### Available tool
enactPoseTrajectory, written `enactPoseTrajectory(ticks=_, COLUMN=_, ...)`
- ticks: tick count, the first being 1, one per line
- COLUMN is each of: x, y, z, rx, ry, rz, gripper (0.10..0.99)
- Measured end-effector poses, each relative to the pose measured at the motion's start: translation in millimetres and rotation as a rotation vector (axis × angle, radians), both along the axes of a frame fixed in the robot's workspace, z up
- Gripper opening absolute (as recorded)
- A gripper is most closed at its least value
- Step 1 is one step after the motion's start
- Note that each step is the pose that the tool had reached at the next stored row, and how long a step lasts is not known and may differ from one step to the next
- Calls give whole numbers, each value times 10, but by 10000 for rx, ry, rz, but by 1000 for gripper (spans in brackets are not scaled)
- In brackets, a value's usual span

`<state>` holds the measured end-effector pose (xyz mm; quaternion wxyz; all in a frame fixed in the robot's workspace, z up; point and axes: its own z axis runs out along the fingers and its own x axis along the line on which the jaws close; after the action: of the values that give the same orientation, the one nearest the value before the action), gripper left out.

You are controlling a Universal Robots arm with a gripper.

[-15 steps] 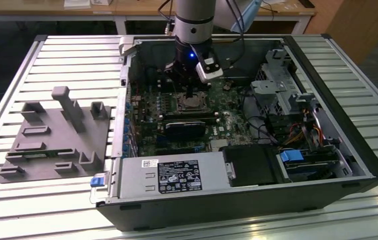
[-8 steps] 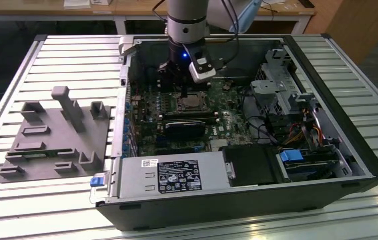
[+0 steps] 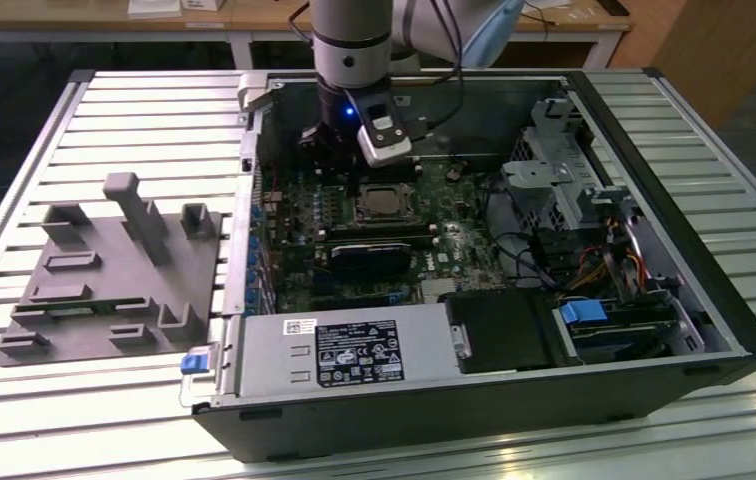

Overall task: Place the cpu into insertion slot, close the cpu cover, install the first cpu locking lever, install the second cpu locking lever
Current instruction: 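Install the first cpu locking lever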

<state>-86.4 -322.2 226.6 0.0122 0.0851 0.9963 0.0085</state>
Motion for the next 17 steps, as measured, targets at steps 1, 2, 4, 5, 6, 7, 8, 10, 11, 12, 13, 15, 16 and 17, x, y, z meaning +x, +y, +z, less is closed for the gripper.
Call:
enactPoseTrajectory(ticks=1, x=-19, y=0, z=0, rx=0, ry=-5, rz=-1, gripper=102)
enactPoseTrajectory(ticks=2, x=-38, y=0, z=0, rx=0, ry=-10, rz=-1, gripper=102)
enactPoseTrajectory(ticks=4, x=-62, y=0, z=0, rx=1, ry=-15, rz=-1, gripper=102)
enactPoseTrajectory(ticks=5, x=-63, y=0, z=0, rx=1, ry=-15, rz=0, gripper=102)
enactPoseTrajectory(ticks=6, x=-63, y=0, z=0, rx=1, ry=-14, rz=1, gripper=102)
enactPoseTrajectory(ticks=7, x=-64, y=0, z=0, rx=0, ry=-14, rz=1, gripper=102)
enactPoseTrajectory(ticks=8, x=-65, y=0, z=1, rx=-1, ry=-13, rz=0, gripper=102)
enactPoseTrajectory(ticks=10, x=-65, y=0, z=13, rx=-2, ry=-13, rz=0, gripper=102)
enactPoseTrajectory(ticks=11, x=-65, y=0, z=23, rx=1, ry=-15, rz=0, gripper=102)
enactPoseTrajectory(ticks=12, x=-65, y=0, z=36, rx=0, ry=-14, rz=0, gripper=102)
enactPoseTrajectory(ticks=13, x=-65, y=0, z=51, rx=0, ry=-15, rz=-1, gripper=102)
enactPoseTrajectory(ticks=15, x=-65, y=0, z=82, rx=3, ry=-14, rz=0, gripper=102)
enactPoseTrajectory(ticks=16, x=-65, y=0, z=98, rx=4, ry=-14, rz=-1, gripper=102)
enactPoseTrajectory(ticks=17, x=-65, y=0, z=115, rx=4, ry=-14, rz=-1, gripper=102)
